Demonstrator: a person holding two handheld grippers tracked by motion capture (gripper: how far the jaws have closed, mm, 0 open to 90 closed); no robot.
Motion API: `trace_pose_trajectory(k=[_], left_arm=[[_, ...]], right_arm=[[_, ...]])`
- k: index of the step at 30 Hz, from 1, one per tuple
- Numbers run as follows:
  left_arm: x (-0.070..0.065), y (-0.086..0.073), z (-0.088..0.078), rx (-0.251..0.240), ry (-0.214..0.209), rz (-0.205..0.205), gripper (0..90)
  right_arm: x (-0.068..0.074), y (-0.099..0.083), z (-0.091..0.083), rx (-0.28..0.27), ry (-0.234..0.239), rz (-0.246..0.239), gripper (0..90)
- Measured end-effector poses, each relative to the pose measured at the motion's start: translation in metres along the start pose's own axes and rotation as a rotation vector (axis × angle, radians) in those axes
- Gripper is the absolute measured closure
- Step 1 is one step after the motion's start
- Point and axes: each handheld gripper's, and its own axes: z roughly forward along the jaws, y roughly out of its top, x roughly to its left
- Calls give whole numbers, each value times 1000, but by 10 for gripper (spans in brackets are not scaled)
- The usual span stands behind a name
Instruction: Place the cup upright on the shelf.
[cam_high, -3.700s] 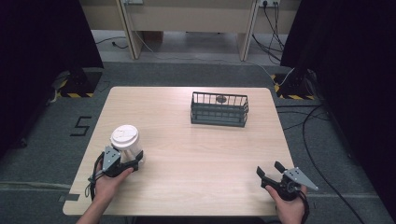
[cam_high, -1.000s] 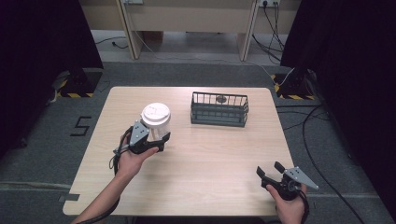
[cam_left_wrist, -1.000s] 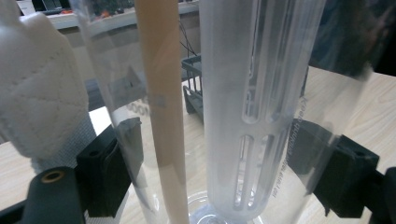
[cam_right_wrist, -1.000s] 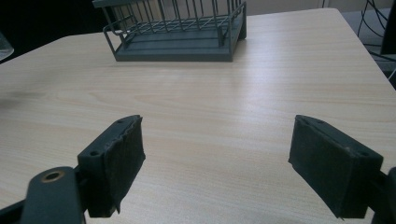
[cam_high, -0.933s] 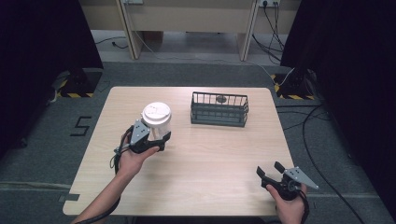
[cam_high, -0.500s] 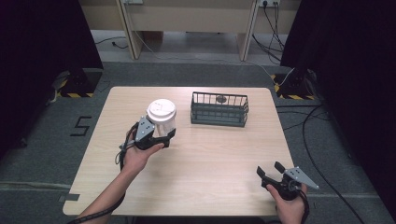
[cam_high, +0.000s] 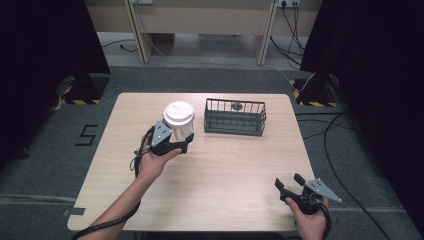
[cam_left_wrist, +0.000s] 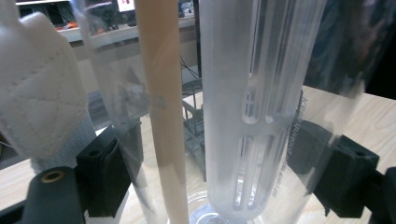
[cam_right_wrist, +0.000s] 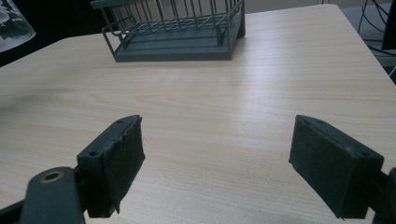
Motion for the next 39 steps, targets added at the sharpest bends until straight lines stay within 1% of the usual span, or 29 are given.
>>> trace_pose_trajectory(k=[9, 22, 30, 39], left_arm=[[-5, 8, 13, -6, -13, 13, 177], [-12, 15, 29, -19, -26, 13, 177], [-17, 18, 39, -15, -38, 16, 177], [-19, 23, 48, -21, -42, 13, 177]], right_arm=[[0, 0, 0, 0, 0, -2, 181], [0, 0, 0, 2, 1, -1, 179], [0, 0, 0, 2, 2, -4, 179], [0, 0, 0, 1, 2, -5, 178]])
